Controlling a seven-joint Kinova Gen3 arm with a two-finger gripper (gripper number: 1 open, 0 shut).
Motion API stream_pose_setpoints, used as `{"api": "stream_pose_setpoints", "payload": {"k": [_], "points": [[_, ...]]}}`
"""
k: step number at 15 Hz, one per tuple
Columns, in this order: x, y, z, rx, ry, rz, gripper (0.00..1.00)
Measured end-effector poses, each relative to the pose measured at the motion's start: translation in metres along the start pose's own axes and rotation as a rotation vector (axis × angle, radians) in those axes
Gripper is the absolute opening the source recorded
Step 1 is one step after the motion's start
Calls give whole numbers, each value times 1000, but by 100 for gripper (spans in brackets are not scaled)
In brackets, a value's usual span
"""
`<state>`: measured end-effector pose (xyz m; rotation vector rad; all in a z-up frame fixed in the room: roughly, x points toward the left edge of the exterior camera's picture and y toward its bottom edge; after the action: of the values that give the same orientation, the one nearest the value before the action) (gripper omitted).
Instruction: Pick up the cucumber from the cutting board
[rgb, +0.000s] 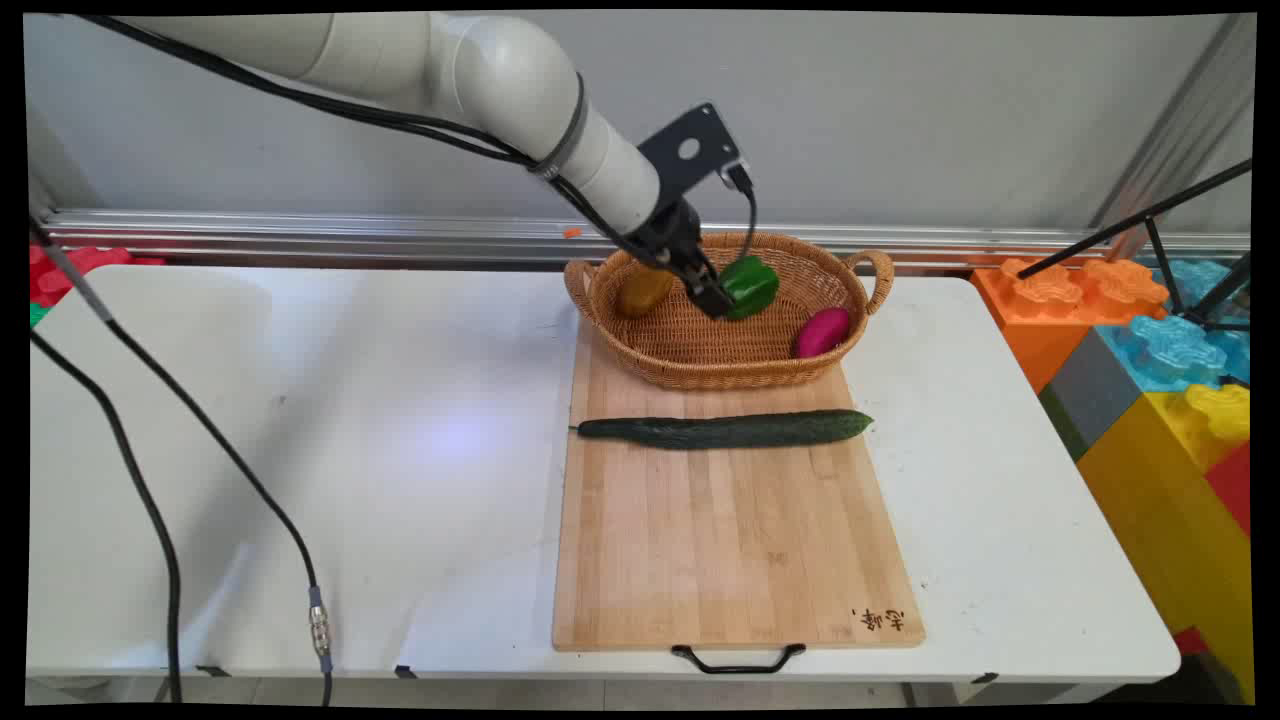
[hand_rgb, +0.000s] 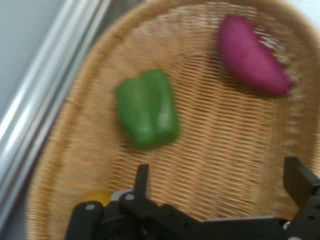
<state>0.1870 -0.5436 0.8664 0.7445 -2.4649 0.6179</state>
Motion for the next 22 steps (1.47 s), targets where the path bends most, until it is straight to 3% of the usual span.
{"api": "stream_pose_setpoints", "payload": {"k": [4,12,22], "points": [[11,43,-16,-78,-68,36,100],[17,82,-10,-175,-139,69,100],[5,102,34,-216,-188,99,100]]}}
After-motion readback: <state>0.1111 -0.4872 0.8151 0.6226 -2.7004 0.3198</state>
